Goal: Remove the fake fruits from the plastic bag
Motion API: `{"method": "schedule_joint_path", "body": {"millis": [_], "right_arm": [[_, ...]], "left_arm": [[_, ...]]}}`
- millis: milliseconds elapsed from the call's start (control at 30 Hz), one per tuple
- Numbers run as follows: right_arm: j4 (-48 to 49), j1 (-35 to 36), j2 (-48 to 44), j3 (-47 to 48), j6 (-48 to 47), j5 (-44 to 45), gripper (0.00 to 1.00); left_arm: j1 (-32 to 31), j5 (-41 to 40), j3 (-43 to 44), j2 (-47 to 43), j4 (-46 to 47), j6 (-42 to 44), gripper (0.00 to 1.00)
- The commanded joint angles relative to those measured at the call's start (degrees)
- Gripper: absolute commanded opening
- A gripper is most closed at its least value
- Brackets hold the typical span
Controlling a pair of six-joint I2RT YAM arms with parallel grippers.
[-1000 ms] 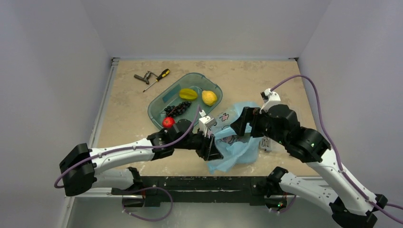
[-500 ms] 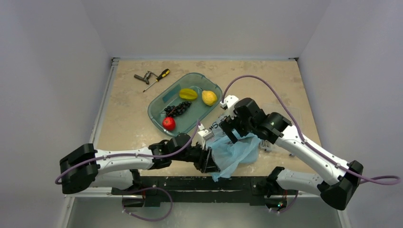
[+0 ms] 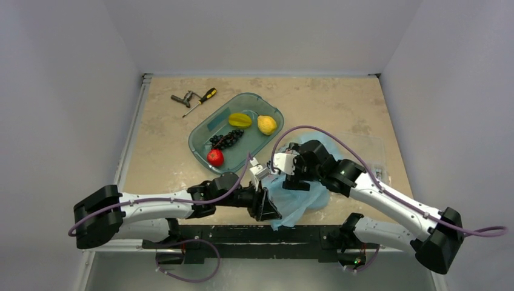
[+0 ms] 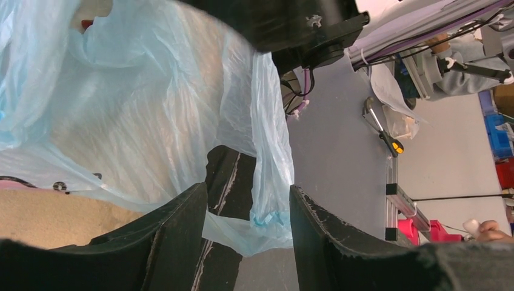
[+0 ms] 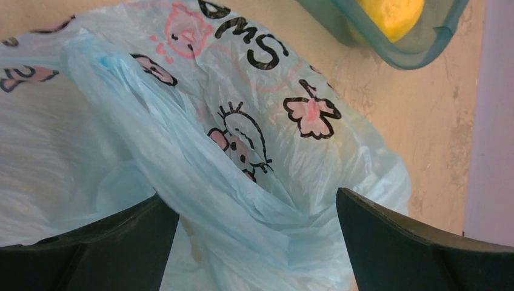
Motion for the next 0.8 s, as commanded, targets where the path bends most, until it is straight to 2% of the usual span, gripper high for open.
{"method": "schedule_joint_path", "body": {"millis": [0,67,133,200,267,333,467,567,700,767], "right_arm": [[9.1,0.3,2.0,-2.6,-8.9,-2.2,0.97],[12.0,0.2,4.0,-3.0,-9.5,-2.1,0.94],[14.5,0.2,6.0,-3.2,-9.7,-1.3,0.86],[16.9,0.2,6.9,-3.4,-7.9,-2.4,0.7],[21.8,-0.4,5.7,-5.5,-5.6,-0.9,0.47],[23.4,-2.2,5.0,-4.1,-1.5,-2.5,0.26],[23.5,-8.4,3.3,0.1,8.5,-15.2,0.0],[28.1,-10.0,1.2,1.1,19.6,-13.5,0.0],[32.3,-10.1,-1.7,3.1,30.5,-5.1,0.0],[31.8,-10.2,-1.4,5.7,35.0,2.0,0.0]], "left_arm": [[-0.6,0.8,0.7,-1.1,4.5,0.6,0.51],[-0.7,0.7,0.4,-0.8,5.0,0.4,0.51],[-0.7,0.3,0.5,0.4,5.2,0.3,0.51],[-0.7,-1.5,0.6,2.5,5.5,0.0,0.53],[-0.4,-3.6,0.6,5.6,7.5,0.1,0.5],[-0.4,-4.2,2.7,8.8,5.3,1.4,0.46],[-0.7,-4.6,3.2,15.4,8.9,-0.5,0.44],[-0.8,-5.8,5.7,19.2,6.1,-0.5,0.41],[-1.3,-7.0,6.6,19.9,5.2,-0.3,0.38],[-1.8,-7.3,6.6,19.6,4.8,0.0,0.38]]}}
